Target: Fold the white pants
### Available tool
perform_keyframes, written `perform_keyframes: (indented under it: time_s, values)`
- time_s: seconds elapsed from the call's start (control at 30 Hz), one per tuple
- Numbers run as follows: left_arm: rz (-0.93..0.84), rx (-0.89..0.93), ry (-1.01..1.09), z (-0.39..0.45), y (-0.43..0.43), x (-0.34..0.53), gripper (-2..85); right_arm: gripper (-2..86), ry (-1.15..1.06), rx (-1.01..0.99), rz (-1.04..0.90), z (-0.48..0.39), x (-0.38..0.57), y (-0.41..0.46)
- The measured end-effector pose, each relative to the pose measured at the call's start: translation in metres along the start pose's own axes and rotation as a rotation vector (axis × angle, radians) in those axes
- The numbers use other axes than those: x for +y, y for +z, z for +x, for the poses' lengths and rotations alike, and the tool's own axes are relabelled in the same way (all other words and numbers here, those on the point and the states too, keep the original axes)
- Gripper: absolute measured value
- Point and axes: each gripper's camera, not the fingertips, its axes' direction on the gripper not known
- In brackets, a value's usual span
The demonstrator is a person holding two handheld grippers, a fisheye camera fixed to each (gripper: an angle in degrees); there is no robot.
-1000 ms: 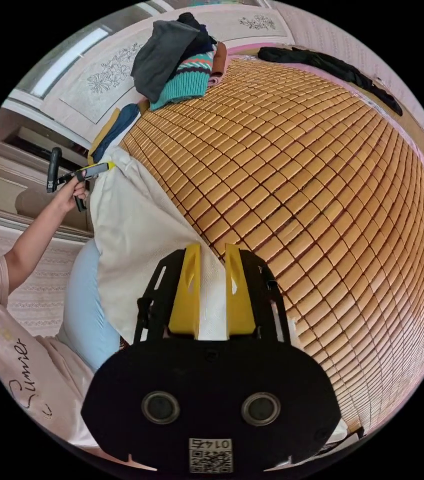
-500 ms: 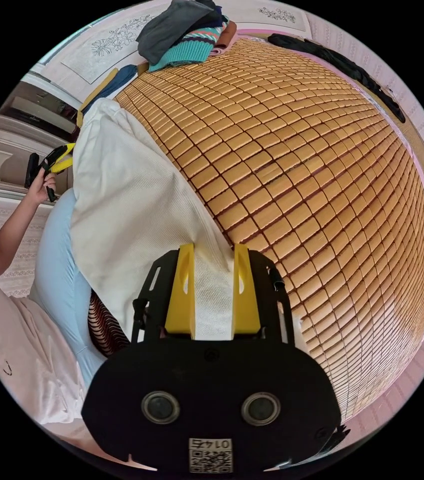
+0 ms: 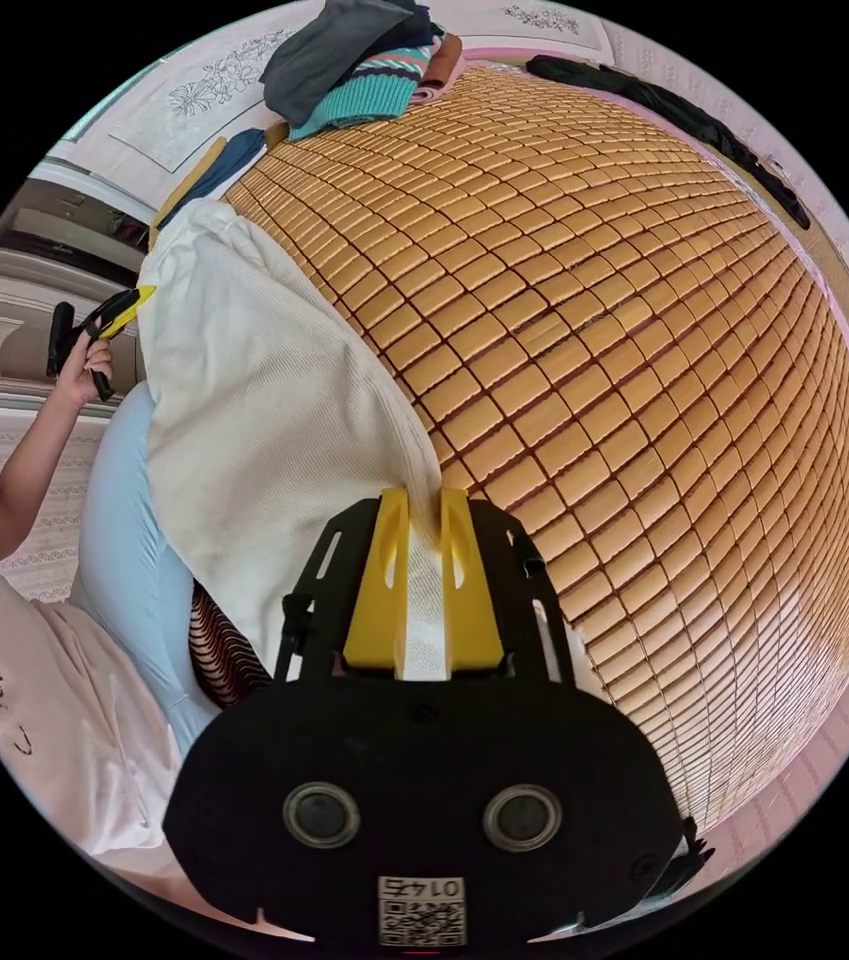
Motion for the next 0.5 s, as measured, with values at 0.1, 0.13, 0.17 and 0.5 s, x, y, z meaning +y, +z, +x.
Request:
perform_keyframes:
  time_s: [0.1,0.13,0.17,0.5]
  values:
    - [0.065,0.064,0.093,0.041,-0.01,-0.007,4.2,2.8,0.061,-0.042,0.069,0.007,0.007,-0.009]
    - [0.084,0.07,0.141,0.059,-0.009,-0.013,4.2,2.4,0.093,-0.051,0.097,0.011,0.008,-0.013]
    - [0.096,0.077,0.158,0.067,-0.008,-0.017,4.1,2.2,0.112,-0.038,0.121,0.015,0.005,-0.015]
    - [0.179,-0.214,0.041,0.066,0.04,-0.074,5.3,5.4,0.212,-0.07,0.333,0.018,-0.046,-0.038]
